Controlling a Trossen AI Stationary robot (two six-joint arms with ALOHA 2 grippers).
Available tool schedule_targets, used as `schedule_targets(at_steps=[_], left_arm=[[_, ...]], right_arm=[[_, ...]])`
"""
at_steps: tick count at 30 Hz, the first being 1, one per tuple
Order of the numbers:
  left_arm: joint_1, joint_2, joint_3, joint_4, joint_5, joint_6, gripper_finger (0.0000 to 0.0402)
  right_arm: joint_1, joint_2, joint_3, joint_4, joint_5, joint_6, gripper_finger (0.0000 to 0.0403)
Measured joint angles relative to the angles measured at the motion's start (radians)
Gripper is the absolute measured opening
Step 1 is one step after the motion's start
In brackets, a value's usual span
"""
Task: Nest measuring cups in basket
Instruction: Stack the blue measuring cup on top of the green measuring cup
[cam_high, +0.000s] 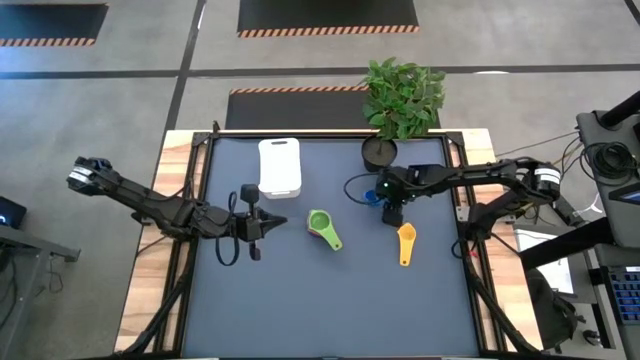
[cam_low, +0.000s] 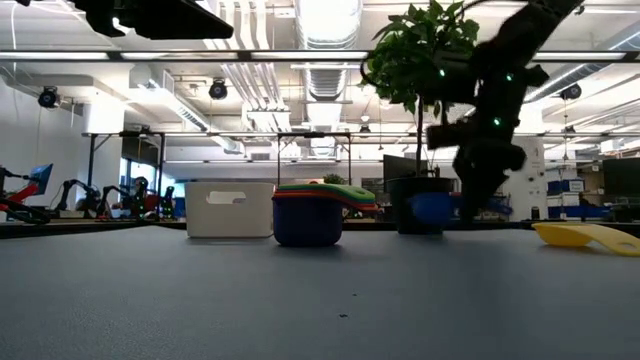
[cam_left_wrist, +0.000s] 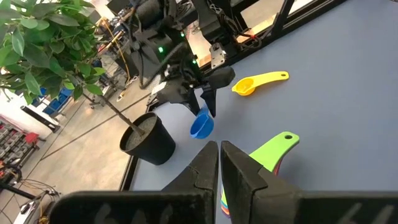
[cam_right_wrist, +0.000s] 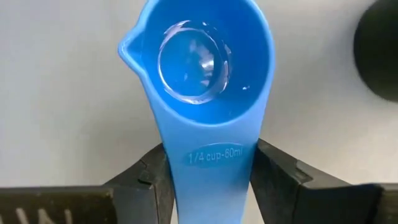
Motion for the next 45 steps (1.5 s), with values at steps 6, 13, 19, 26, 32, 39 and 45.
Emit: schedule_targets(at_steps=[6,13,19,26,32,39,45], left_arm=[[0.0,0.0,0.0,-0.004,0.0,-0.001,0.0],[0.0,-0.001,0.0,-0.014,-0.006,0.013,0.0],[0.0,-0.005,-0.001,-0.062,-0.01,0.011,0.0],[0.0,-0.062,-0.001,-0.175,-0.01,-0.029,0.0],[0.0,-0.111,-0.001,-0.258,-0.01,-0.104,0.0],[0.0,-0.121,-0.001,-0.294,-0.01,-0.135,0.0],[0.0,-0.12,-0.001,-0.295,-0.01,-0.136,0.0]], right_arm=[[0.095,-0.001,0.128,-0.076,0.002,0.176,0.0157],[0.243,0.042,0.291,-0.096,0.081,0.374,0.0157],[0.329,0.154,0.49,-0.195,0.132,0.48,0.0157],[0.371,0.327,0.714,-0.315,0.133,0.623,0.0157],[0.376,0.442,0.846,-0.382,0.159,0.695,0.0155],[0.387,0.505,0.913,-0.434,0.161,0.76,0.0143],[0.408,0.518,0.902,-0.436,0.193,0.782,0.0134]])
